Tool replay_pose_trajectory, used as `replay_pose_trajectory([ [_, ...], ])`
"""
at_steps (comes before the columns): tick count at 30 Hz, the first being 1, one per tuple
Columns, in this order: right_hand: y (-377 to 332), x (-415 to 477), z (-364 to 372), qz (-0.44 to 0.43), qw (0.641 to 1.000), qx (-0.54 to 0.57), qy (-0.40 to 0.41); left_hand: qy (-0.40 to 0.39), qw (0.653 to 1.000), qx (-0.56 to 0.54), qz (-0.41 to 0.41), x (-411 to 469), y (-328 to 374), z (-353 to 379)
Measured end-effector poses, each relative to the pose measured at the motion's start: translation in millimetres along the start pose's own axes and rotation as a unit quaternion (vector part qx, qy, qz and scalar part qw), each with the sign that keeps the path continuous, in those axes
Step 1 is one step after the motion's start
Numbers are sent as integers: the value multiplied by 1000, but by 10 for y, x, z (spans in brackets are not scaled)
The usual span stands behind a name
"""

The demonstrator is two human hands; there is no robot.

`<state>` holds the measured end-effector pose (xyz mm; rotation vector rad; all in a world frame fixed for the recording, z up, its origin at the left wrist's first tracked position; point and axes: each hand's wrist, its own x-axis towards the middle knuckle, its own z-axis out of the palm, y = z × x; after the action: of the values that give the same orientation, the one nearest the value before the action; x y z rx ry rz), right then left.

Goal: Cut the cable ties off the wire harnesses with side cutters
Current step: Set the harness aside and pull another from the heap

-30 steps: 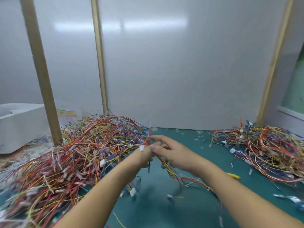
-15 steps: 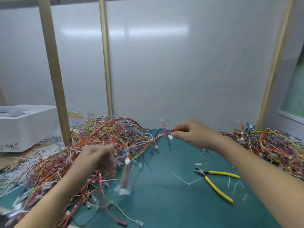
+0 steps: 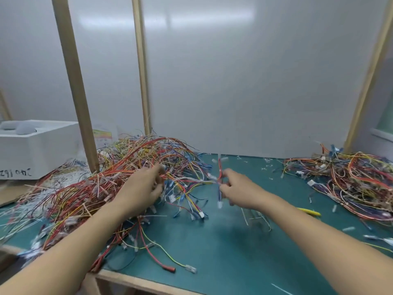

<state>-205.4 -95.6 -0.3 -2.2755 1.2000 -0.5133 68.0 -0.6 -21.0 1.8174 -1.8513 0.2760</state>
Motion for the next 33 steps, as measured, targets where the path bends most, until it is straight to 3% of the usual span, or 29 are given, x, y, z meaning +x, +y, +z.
replay_pose_trajectory([
  [3, -132, 77, 71, 21, 980, 154, 121, 23, 999, -45, -1, 76, 67, -1],
  [4, -178, 116, 102, 19, 977, 143, 154, 23, 999, -49, 0, 110, 69, -14],
  [7, -324, 207, 213, -67, 968, -60, 236, 46, 999, 17, 24, 214, 32, -36],
  [10, -435, 339, 426, -142, 964, -185, 126, -11, 990, 117, 78, 286, -80, 49],
  [12, -441, 436, 618, -118, 965, -232, 35, -64, 984, 149, 80, 304, -154, 124],
  [15, -395, 547, 843, -106, 955, -275, -12, -68, 974, 189, 107, 313, -233, 165],
  [22, -189, 591, 826, -181, 948, -261, -23, -90, 978, 138, 126, 341, -330, 19],
  [25, 51, 512, 689, -204, 935, -289, -1, -68, 995, 55, 51, 278, -447, -100],
  [28, 359, 398, 518, -155, 947, -281, -10, -29, 996, -82, -33, 229, -552, -203],
  [33, 286, 379, 493, -168, 962, -217, 17, -61, 995, -52, -55, 325, -448, -260],
])
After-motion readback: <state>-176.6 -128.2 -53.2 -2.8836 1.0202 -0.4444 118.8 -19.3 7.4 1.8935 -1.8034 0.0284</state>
